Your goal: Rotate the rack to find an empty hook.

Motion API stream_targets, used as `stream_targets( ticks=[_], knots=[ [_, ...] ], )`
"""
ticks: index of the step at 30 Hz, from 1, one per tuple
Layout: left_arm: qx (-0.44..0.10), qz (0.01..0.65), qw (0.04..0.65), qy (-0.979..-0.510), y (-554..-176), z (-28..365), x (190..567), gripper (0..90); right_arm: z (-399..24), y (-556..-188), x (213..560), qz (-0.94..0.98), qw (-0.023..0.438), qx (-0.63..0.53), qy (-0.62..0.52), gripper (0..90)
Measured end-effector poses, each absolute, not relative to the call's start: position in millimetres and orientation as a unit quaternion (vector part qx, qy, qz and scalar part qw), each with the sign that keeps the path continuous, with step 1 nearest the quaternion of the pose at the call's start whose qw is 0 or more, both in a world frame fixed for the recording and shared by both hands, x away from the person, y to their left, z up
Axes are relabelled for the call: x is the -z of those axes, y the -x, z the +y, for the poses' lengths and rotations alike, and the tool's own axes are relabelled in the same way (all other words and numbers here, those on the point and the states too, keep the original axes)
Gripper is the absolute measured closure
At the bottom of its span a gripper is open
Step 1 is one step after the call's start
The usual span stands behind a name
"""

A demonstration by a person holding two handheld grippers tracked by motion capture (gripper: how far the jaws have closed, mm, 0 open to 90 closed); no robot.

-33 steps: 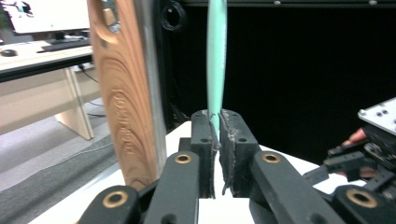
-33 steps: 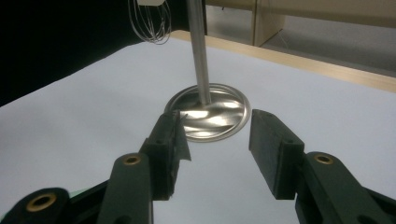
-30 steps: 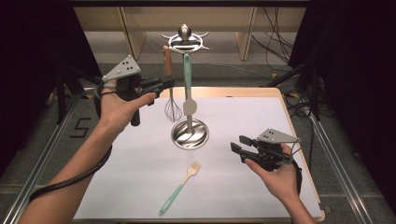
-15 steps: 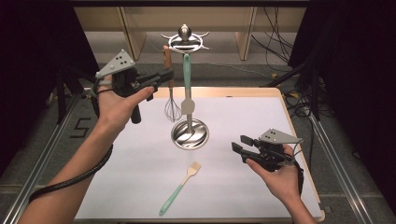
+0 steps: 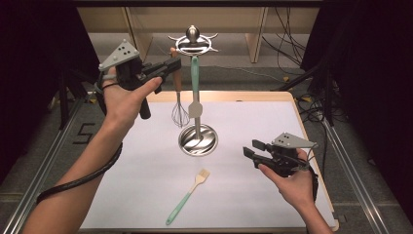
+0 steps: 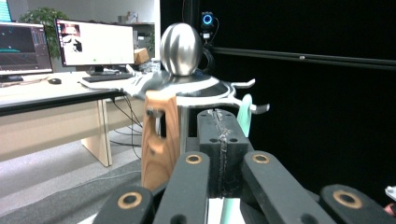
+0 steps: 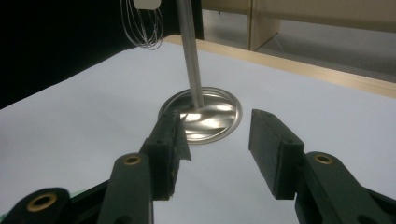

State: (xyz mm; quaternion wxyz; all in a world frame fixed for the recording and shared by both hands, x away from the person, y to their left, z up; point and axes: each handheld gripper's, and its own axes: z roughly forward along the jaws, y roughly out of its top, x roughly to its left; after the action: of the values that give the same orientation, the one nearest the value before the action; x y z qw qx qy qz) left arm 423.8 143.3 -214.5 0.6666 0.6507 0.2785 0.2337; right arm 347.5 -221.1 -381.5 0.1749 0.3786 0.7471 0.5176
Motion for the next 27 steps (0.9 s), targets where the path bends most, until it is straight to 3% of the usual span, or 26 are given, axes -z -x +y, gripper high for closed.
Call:
stream_targets(
  ticks=[27],
  knots=[
    [-0.277,0.315,0.657,-0.627,-444.4,161.6,211.3,89.6,-219.6,-347.2,379.3,0.747,0.177,-0.517,-0.379,54.6]
  ],
)
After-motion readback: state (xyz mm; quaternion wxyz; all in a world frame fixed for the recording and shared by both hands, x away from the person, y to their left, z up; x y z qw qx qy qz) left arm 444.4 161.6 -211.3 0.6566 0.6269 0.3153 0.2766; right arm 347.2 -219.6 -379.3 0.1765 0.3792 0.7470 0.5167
